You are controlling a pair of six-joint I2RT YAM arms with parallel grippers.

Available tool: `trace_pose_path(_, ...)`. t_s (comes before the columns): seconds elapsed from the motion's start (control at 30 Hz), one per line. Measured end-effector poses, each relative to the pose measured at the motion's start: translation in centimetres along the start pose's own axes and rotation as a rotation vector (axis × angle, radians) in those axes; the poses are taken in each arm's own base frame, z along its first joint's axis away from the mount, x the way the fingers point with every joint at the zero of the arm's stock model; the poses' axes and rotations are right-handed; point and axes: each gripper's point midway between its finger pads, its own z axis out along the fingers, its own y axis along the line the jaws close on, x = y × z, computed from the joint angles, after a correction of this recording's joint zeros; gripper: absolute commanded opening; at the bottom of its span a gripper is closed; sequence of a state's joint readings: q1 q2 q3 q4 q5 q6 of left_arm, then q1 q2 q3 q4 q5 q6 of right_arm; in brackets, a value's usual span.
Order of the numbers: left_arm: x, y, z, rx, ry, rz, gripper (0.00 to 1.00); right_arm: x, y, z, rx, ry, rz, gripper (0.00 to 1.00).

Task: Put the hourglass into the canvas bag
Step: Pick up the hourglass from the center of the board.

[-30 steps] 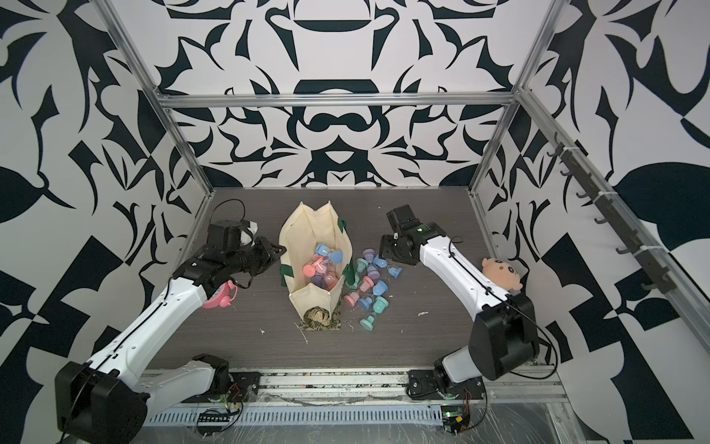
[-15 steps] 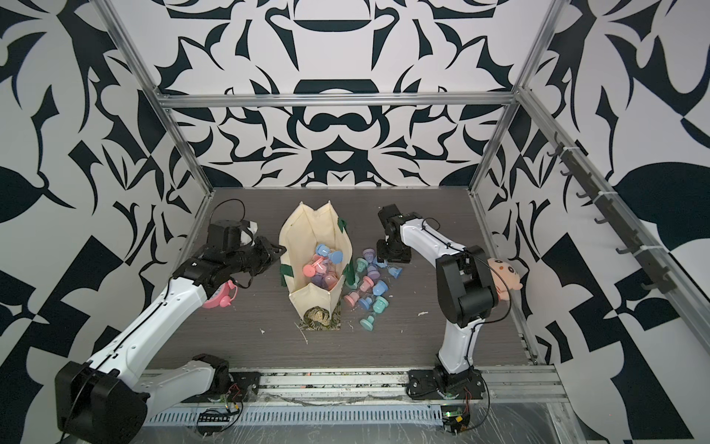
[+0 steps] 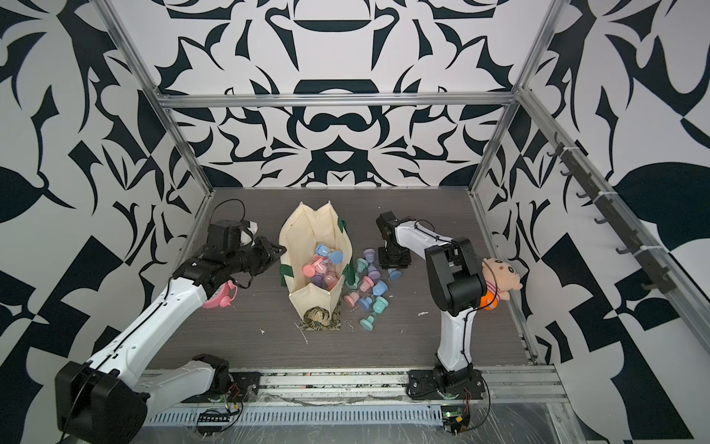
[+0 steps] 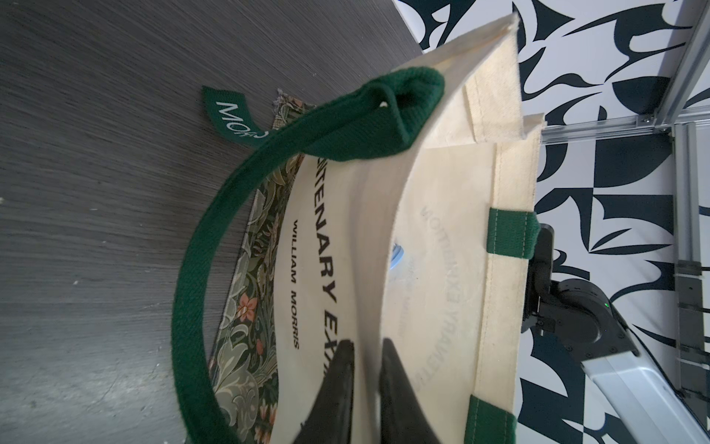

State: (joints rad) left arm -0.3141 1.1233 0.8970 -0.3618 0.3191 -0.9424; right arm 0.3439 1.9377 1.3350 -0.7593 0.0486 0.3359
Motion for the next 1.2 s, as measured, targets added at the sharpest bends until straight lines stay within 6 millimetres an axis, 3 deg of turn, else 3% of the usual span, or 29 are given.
trace_pose_path(0.17, 0.0, 0.0, 0.0, 0.001, -0.001, 0.000, 0.17, 0.7, -0.4, 0.0, 0.001, -0.018, 0.037, 0.31)
trace_pose_path(0.33, 0.0, 0.0, 0.0, 0.001, -0.001, -0.002, 0.20, 1.5, -0.6, -0.1, -0.004, -0.029, 0.082, 0.43)
trace_pose_path(0.43, 0.0, 0.0, 0.0, 0.001, -0.001, -0.002, 0.20, 1.5, -0.7, 0.0, -0.009, -0.039, 0.105, 0.42)
trace_pose_path(0.7, 0.0, 0.0, 0.0, 0.000, -0.001, -0.003, 0.20, 1.5, -0.7, 0.0, -0.015, -0.057, 0.135, 0.24)
trace_pose_path(0.87, 0.1, 0.1, 0.1, -0.003, 0.001, -0.004, 0.20, 1.6, -0.7, -0.1, -0.020, -0.069, 0.145, 0.00)
trace_pose_path(1.07, 0.1, 0.2, 0.1, -0.003, 0.001, -0.005, 0.20, 2.2, -0.9, -0.2, -0.025, -0.075, 0.165, 0.00)
trace_pose_path(1.2, 0.1, 0.2, 0.1, -0.003, 0.001, -0.005, 0.20, 3.6, -1.5, -0.7, -0.016, -0.054, 0.172, 0.00)
